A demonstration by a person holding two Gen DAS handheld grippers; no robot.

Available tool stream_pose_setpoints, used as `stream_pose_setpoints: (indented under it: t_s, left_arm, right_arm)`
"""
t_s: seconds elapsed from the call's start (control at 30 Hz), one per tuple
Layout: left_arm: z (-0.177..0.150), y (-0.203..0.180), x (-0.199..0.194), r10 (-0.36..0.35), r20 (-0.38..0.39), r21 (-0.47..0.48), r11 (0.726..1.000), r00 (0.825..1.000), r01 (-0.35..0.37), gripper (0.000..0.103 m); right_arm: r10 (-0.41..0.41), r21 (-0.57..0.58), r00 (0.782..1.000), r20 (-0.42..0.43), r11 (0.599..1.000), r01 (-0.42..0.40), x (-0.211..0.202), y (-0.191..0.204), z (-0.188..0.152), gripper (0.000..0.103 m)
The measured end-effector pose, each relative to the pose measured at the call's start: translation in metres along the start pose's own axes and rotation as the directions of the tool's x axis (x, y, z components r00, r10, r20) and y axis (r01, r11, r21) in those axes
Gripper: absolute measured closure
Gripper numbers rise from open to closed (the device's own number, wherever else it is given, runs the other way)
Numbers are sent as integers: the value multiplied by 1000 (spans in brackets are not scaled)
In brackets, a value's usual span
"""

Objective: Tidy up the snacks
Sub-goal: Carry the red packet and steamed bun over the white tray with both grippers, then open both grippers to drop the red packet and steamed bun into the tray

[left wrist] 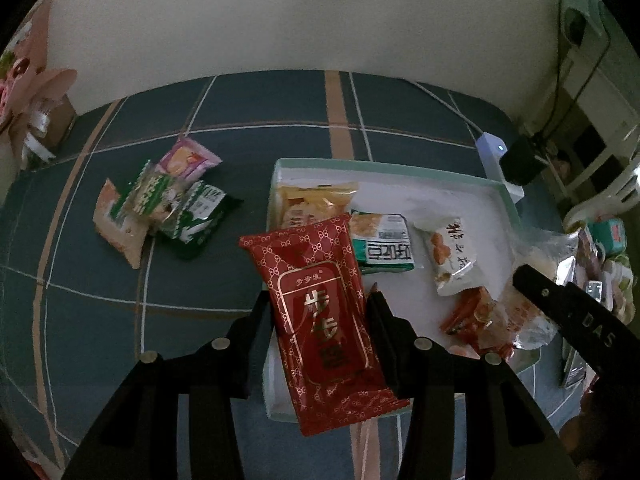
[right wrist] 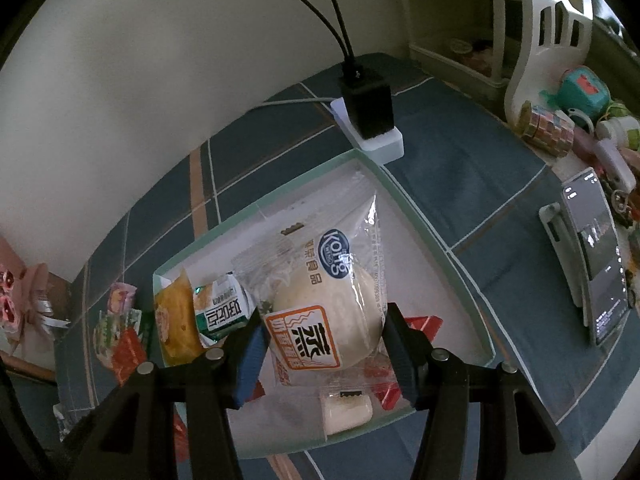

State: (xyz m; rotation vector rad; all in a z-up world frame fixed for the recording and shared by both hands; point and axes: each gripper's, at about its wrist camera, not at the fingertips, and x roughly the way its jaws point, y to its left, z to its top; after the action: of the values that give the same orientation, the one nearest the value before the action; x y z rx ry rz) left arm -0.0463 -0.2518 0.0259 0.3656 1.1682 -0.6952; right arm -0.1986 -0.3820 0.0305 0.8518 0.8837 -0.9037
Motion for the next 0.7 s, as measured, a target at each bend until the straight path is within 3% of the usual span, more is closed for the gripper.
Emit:
stream_pose_setpoints:
  t_s: [0.33, 0.7]
  left_arm:
    - [2, -27, 9, 7, 24, 74, 997, 1000, -9, 54]
    - [13, -33, 21, 14, 52, 79, 997, 999, -19, 54]
  right_arm:
    - [11, 14, 1000, 4, 1000, -11, 9, -4, 5, 45]
    - [13, 27, 1000, 5, 1000, -14, 15, -10, 12, 45]
